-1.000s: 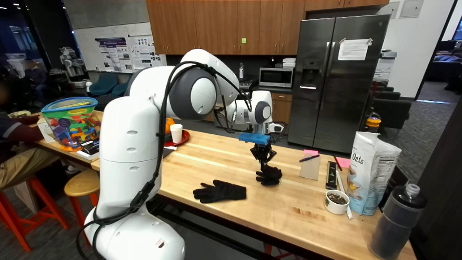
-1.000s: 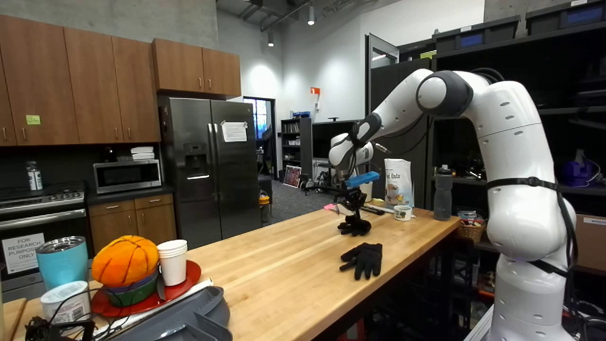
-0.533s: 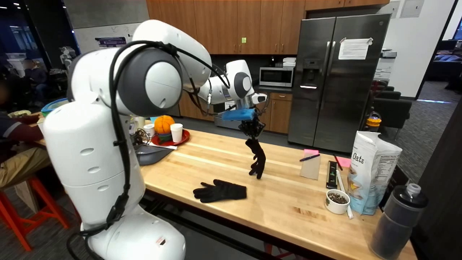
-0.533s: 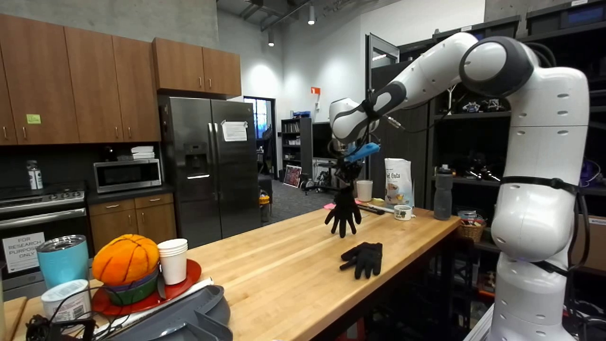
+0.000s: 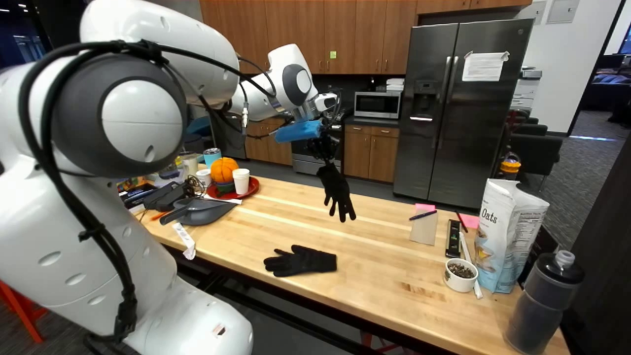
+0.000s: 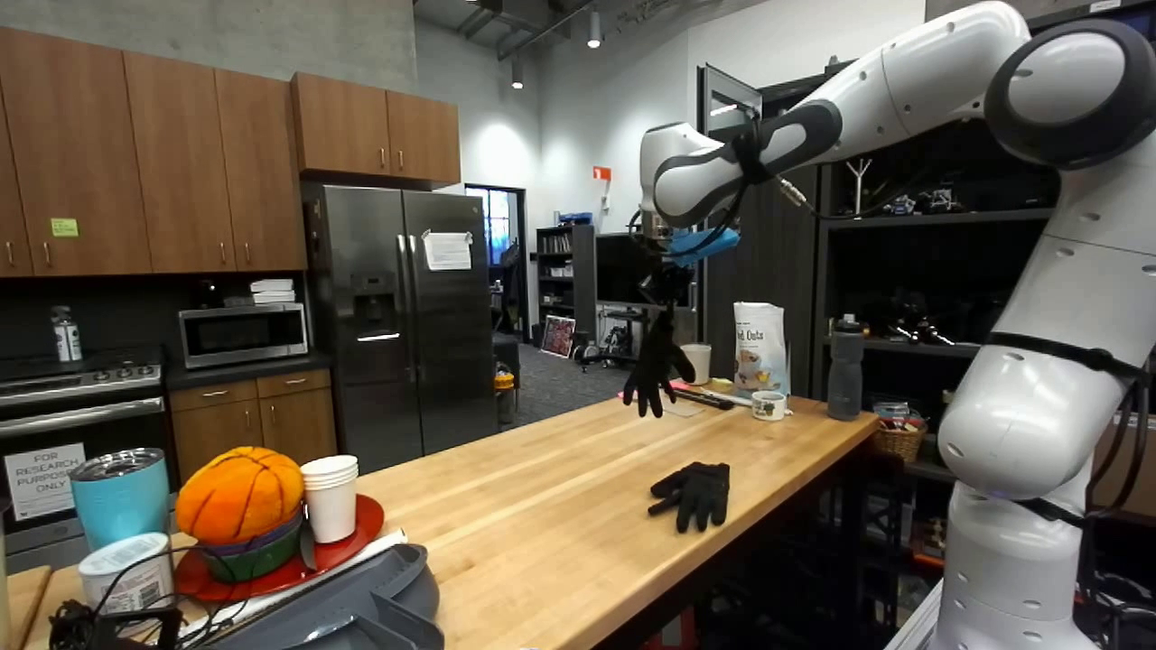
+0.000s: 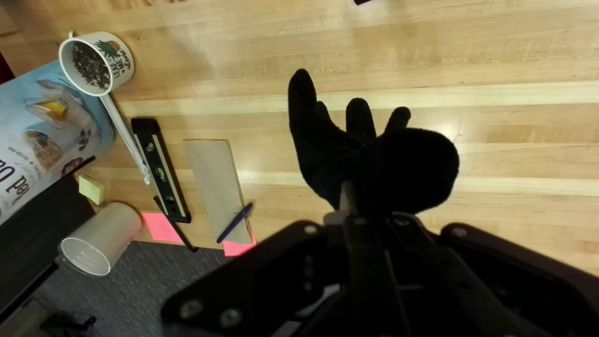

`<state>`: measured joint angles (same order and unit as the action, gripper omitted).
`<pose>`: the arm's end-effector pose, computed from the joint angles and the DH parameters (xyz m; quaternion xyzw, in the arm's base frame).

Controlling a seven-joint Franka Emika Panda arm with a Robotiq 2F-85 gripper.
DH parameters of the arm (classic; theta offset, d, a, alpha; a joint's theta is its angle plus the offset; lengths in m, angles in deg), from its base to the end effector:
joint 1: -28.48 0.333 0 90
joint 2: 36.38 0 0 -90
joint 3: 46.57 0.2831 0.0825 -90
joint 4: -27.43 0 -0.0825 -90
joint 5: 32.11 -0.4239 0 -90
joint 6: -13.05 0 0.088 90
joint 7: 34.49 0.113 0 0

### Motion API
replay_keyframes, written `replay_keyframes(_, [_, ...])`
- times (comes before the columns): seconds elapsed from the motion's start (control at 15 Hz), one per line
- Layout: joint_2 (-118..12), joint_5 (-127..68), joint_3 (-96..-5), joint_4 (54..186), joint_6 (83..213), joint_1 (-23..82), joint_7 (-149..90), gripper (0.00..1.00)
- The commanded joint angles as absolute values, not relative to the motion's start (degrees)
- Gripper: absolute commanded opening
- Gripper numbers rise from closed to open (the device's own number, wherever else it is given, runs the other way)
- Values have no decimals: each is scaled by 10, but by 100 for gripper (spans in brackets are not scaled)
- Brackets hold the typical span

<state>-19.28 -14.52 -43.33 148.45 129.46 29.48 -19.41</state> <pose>0.5378 0.0228 0.5175 0.9818 -0.0405 0.1306 0.1318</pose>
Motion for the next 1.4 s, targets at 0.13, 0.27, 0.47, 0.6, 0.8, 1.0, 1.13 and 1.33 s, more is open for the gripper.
replay_keyframes(0.13, [-151, -263, -433, 1503, 1250, 316, -251, 1])
replay_keyframes(0.27, [-154, -342, -448, 1494, 1226, 322, -279, 1])
replay_keyframes(0.47, [-159, -440, -474, 1485, 1186, 314, -308, 1])
replay_keyframes(0.6, [-159, -501, -494, 1482, 1157, 310, -324, 1])
replay_keyframes(0.8, [-170, -592, -519, 1478, 1114, 307, -339, 1])
replay_keyframes(1.0, [-192, -683, -534, 1471, 1072, 306, -346, 1])
replay_keyframes(1.13, [-212, -745, -541, 1463, 1047, 302, -358, 1])
replay_keyframes(1.33, [-251, -817, -555, 1452, 1016, 282, -384, 1])
